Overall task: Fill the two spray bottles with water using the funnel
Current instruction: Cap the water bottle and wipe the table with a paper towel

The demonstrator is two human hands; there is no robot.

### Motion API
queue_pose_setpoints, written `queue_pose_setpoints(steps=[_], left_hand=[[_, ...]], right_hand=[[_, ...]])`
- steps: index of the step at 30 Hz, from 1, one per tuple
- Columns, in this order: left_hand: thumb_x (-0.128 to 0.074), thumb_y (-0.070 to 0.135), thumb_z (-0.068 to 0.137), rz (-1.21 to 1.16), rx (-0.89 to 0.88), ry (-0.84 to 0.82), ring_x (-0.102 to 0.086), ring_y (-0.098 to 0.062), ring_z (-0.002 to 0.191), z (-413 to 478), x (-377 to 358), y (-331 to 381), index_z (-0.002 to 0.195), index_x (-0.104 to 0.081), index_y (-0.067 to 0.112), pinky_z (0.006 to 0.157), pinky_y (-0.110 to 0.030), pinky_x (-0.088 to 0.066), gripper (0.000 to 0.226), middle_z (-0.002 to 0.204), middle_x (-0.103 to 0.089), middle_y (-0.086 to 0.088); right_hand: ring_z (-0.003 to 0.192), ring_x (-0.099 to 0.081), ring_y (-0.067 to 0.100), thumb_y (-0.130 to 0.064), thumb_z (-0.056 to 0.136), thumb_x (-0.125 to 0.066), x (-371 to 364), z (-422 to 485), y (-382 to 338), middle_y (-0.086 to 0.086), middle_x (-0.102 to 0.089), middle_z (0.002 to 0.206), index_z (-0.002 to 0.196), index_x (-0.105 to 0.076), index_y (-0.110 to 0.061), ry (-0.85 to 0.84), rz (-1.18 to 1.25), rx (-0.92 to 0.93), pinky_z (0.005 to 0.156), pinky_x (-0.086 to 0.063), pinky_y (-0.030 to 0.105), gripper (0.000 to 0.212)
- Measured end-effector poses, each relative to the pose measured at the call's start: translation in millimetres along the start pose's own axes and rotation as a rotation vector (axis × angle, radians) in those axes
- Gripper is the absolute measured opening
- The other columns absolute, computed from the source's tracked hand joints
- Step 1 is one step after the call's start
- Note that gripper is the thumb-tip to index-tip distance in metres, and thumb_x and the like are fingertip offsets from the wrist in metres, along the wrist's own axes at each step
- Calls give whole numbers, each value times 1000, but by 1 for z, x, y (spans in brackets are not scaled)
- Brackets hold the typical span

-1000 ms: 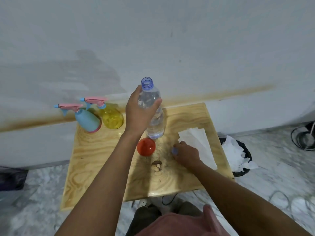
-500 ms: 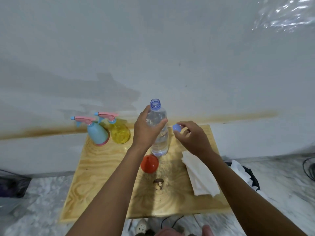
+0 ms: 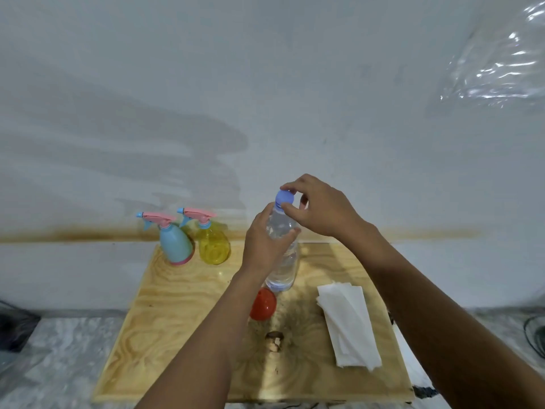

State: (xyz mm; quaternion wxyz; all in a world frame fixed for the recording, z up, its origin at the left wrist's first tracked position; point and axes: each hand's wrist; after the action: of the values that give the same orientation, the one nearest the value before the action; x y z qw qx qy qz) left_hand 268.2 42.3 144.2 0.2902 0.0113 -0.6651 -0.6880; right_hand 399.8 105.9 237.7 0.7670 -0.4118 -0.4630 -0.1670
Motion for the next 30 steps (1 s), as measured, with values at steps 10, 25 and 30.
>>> queue_pose_setpoints(steps=[10,25,30], left_hand=[[-81,43,76,-6,-3,8,-54,-8,122,-1,0,-1,142,-49,28,93,-15,-43,75,131,-60,6],[-81,39,78,-14,-15,19,-53,-11,125,-1,-1,0,146,-46,23,99,-22,-44,78,135,-57,3],[-81,46,75,-1,-18,8,-54,-9,123,1,-2,-3,142,-48,29,101,-27,-48,76,132,-59,6]], right_hand=[[81,-55,5,-56,87,-59,10,11,-5,-18,-59,108,112,-61,-33,-100,-144,-42,66,-35,26,34],[107,-55,5,-36,98,-52,20,20,-1,-17,-57,126,134,-54,-34,-295,-159,111,82,-39,24,36],[112,-52,8,-29,101,-49,22,23,1,-12,-53,135,138,-52,-29,-335,-176,169,89,-43,28,37]])
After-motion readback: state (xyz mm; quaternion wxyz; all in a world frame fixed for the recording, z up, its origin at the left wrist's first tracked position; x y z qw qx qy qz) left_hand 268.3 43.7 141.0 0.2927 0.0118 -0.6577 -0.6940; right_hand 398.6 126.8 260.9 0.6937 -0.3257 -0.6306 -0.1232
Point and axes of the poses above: each hand's wrist, its own z-axis towards the middle knuckle, its own x-axis out of the back of the hand, y = z × x
